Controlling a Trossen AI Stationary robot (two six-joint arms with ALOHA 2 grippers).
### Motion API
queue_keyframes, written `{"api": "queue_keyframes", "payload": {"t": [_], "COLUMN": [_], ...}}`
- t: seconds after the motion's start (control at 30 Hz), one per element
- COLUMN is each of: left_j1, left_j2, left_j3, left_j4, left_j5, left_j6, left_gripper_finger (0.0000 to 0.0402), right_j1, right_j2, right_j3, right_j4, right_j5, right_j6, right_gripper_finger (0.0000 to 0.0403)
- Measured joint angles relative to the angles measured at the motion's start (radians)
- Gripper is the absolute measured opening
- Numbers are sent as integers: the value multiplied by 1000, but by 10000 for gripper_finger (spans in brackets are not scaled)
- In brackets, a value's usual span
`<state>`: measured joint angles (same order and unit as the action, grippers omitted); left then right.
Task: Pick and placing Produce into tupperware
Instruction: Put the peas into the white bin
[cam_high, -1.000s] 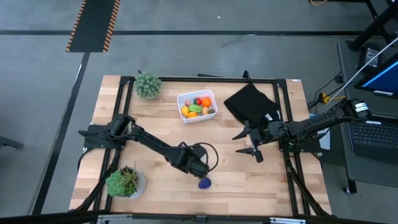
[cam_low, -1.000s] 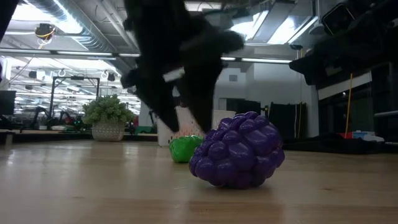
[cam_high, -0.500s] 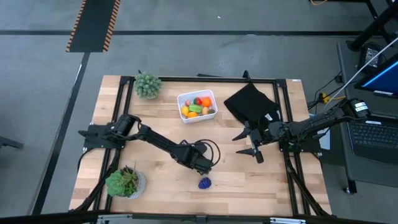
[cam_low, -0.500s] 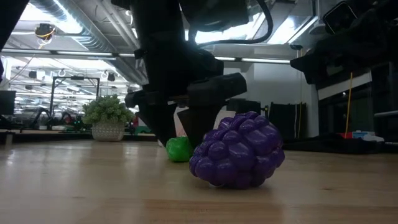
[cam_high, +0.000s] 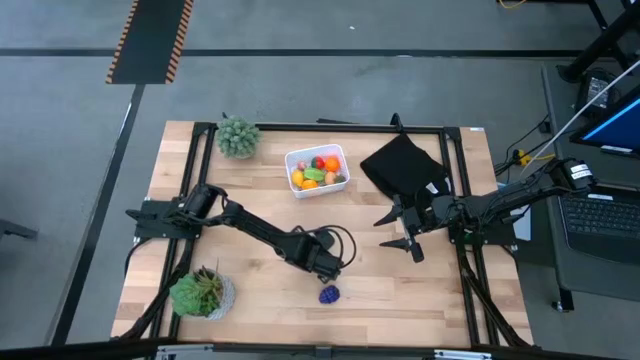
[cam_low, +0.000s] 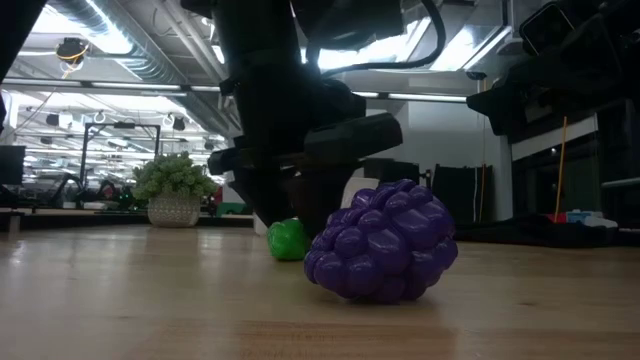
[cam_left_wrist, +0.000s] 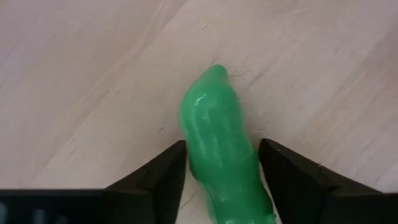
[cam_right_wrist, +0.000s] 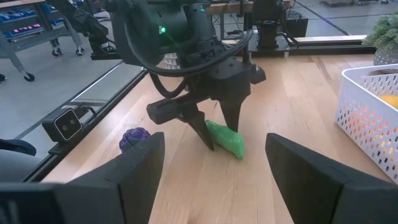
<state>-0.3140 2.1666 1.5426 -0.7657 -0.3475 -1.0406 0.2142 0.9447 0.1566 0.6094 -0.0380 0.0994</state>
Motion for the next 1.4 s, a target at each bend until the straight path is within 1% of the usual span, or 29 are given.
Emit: {"api": "queue_keyframes", "payload": {"t": [0.2, 0.3, 0.5, 0.6, 0.67, 0.8, 0.97, 1.13, 1.27, 1.4], "left_j1": [-1, -1, 0, 0, 1, 8, 29, 42, 48, 48], "left_j2": [1, 1, -2, -5, -17, -50, -156, -269, -352, -450], "left_j3": [-1, -1, -2, -2, -4, -8, -6, -6, -13, -76], "left_j4": [12, 9, 7, 4, -19, -75, -147, -183, -173, -149], "left_j5": [3, 8, 16, 15, 14, -1, -42, -119, -169, -217], "left_j6": [34, 63, 109, 138, 165, 229, 309, 401, 478, 501], "left_gripper_finger": [132, 110, 111, 124, 126, 108, 108, 112, 109, 109], "right_j1": [0, 0, 0, 0, 0, 0, 0, 0, 0, 1], "right_j2": [0, 0, 0, 0, 0, 0, 1, 1, 1, 1], "right_j3": [0, 0, 0, 0, 0, 0, 0, 0, 0, 0], "right_j4": [0, -1, -1, -1, -1, -2, -8, -12, -13, -17], "right_j5": [0, 0, 0, 0, 0, 0, 0, 0, 0, 0], "right_j6": [0, 0, 1, 1, 1, 1, 3, 4, 4, 9], "right_gripper_finger": [281, 281, 281, 281, 281, 281, 281, 281, 281, 281]}}
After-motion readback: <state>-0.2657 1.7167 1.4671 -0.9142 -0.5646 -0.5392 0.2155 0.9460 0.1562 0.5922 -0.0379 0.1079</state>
